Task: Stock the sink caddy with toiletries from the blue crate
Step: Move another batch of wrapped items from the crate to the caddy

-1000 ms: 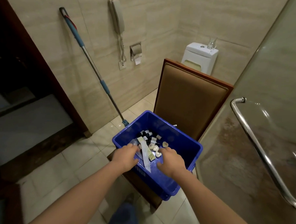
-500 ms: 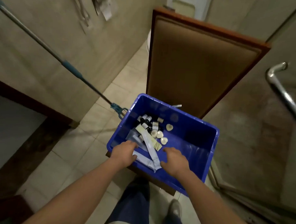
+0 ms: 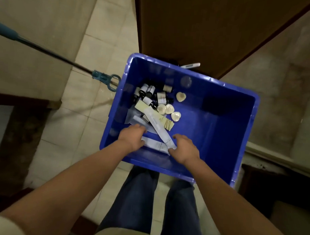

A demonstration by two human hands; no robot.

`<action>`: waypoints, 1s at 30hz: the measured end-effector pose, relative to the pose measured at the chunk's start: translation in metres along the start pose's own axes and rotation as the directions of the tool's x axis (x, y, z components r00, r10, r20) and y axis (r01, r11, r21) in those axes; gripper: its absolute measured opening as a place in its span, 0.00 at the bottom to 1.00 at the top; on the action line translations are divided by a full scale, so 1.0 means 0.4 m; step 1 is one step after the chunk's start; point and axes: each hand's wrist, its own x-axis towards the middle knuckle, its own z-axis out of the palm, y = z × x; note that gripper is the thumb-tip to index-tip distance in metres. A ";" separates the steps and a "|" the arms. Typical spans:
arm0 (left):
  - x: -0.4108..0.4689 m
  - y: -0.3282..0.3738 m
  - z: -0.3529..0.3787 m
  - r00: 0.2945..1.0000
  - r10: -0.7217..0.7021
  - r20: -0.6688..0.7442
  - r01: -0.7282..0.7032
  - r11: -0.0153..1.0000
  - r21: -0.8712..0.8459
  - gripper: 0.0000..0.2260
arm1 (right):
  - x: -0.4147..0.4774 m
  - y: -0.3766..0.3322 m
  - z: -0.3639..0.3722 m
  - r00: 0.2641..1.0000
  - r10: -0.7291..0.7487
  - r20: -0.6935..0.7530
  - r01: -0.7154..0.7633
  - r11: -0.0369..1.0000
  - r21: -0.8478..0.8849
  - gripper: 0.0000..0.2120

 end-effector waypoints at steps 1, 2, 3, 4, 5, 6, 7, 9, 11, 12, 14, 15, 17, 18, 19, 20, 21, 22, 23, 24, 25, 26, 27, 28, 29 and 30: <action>0.018 -0.002 0.007 1.000 0.007 0.018 -0.007 1.000 0.008 0.20 | 0.021 0.001 0.007 1.000 0.006 0.004 -0.006 1.000 0.018 0.24; 0.035 -0.005 0.016 0.999 0.012 0.033 -0.012 1.000 0.013 0.20 | 0.042 0.002 0.013 1.000 0.011 0.006 -0.011 0.999 0.032 0.24; 0.050 -0.006 0.024 0.999 0.015 0.046 -0.015 1.000 0.014 0.20 | 0.062 0.001 0.018 1.000 0.017 0.009 -0.018 0.999 0.041 0.24; 0.064 -0.008 0.032 0.998 0.017 0.058 -0.018 1.000 0.011 0.20 | 0.081 0.001 0.024 1.000 0.025 0.013 -0.025 0.999 0.044 0.24; 0.076 -0.009 0.040 0.998 0.020 0.067 -0.020 1.000 0.008 0.20 | 0.099 0.001 0.030 0.999 0.032 0.021 -0.033 0.998 0.046 0.25; 0.087 -0.010 0.048 0.997 0.024 0.075 -0.025 1.000 0.009 0.20 | 0.116 0.001 0.037 0.999 0.038 0.031 -0.040 0.998 0.048 0.25; 0.096 -0.012 0.055 0.996 0.029 0.082 -0.030 0.999 0.012 0.20 | 0.132 0.000 0.044 0.998 0.046 0.040 -0.048 0.998 0.051 0.26; 0.108 -0.017 0.069 0.995 0.038 0.096 -0.040 0.999 0.022 0.21 | 0.155 0.001 0.061 0.997 0.070 0.040 -0.072 0.995 0.062 0.26; 0.118 -0.022 0.080 0.993 0.043 0.112 -0.047 0.998 0.032 0.21 | 0.171 0.000 0.076 0.996 0.086 0.021 -0.088 0.993 0.081 0.26; 0.122 -0.024 0.084 0.992 0.045 0.117 -0.049 0.998 0.034 0.21 | 0.178 -0.001 0.084 0.996 0.084 0.010 -0.085 0.992 0.098 0.25; 0.130 -0.024 0.093 0.992 0.055 0.115 -0.059 0.998 0.033 0.21 | 0.191 -0.004 0.097 0.997 0.081 -0.021 -0.076 0.985 0.152 0.22; 0.135 -0.023 0.097 0.992 0.063 0.112 -0.067 0.997 0.031 0.21 | 0.197 -0.006 0.102 0.996 0.085 -0.042 -0.076 0.981 0.176 0.21; 0.140 -0.021 0.103 0.990 0.080 0.119 -0.085 0.996 0.037 0.19 | 0.207 -0.007 0.112 0.992 0.100 -0.079 -0.083 0.976 0.200 0.18; 0.141 -0.019 0.105 0.988 0.088 0.125 -0.094 0.995 0.045 0.17 | 0.212 -0.006 0.115 0.990 0.107 -0.088 -0.088 0.976 0.200 0.17; 0.142 -0.018 0.107 0.987 0.095 0.130 -0.103 0.993 0.053 0.15 | 0.218 -0.005 0.117 0.990 0.112 -0.087 -0.093 0.976 0.194 0.17; 0.142 -0.018 0.109 0.986 0.102 0.135 -0.111 0.992 0.061 0.13 | 0.223 -0.002 0.118 0.991 0.114 -0.075 -0.099 0.977 0.186 0.17; 0.143 -0.016 0.110 0.984 0.109 0.143 -0.120 0.990 0.070 0.11 | 0.228 0.000 0.117 0.992 0.114 -0.057 -0.102 0.978 0.183 0.16; 0.143 -0.014 0.111 0.981 0.117 0.153 -0.130 0.988 0.080 0.10 | 0.234 0.003 0.116 0.993 0.109 -0.038 -0.100 0.978 0.185 0.14; 0.144 -0.012 0.113 0.978 0.124 0.167 -0.141 0.986 0.090 0.10 | 0.239 0.006 0.115 0.995 0.100 -0.020 -0.094 0.977 0.194 0.12; 0.144 -0.010 0.115 0.975 0.129 0.182 -0.149 0.984 0.099 0.10 | 0.243 0.009 0.115 0.996 0.088 -0.004 -0.086 0.976 0.201 0.09; 0.144 -0.008 0.117 0.972 0.130 0.195 -0.152 0.983 0.103 0.10 | 0.245 0.011 0.115 0.997 0.078 0.011 -0.078 0.976 0.205 0.06; 0.144 -0.006 0.118 0.971 0.128 0.203 -0.150 0.983 0.101 0.10 | 0.245 0.014 0.115 0.997 0.068 0.025 -0.072 0.975 0.211 0.05; 0.144 -0.004 0.119 0.970 0.124 0.207 -0.146 0.985 0.093 0.10 | 0.244 0.016 0.115 0.998 0.061 0.036 -0.067 0.973 0.222 0.04; 0.144 -0.001 0.118 0.971 0.121 0.208 -0.141 0.986 0.084 0.09 | 0.241 0.019 0.114 0.997 0.056 0.044 -0.065 0.969 0.239 0.04; 0.144 0.002 0.116 0.970 0.116 0.212 -0.135 0.988 0.075 0.08 | 0.238 0.021 0.112 0.998 0.052 0.046 -0.062 0.964 0.259 0.04; 0.143 0.004 0.113 0.969 0.111 0.219 -0.129 0.989 0.069 0.07 | 0.233 0.023 0.109 0.998 0.051 0.041 -0.060 0.959 0.277 0.04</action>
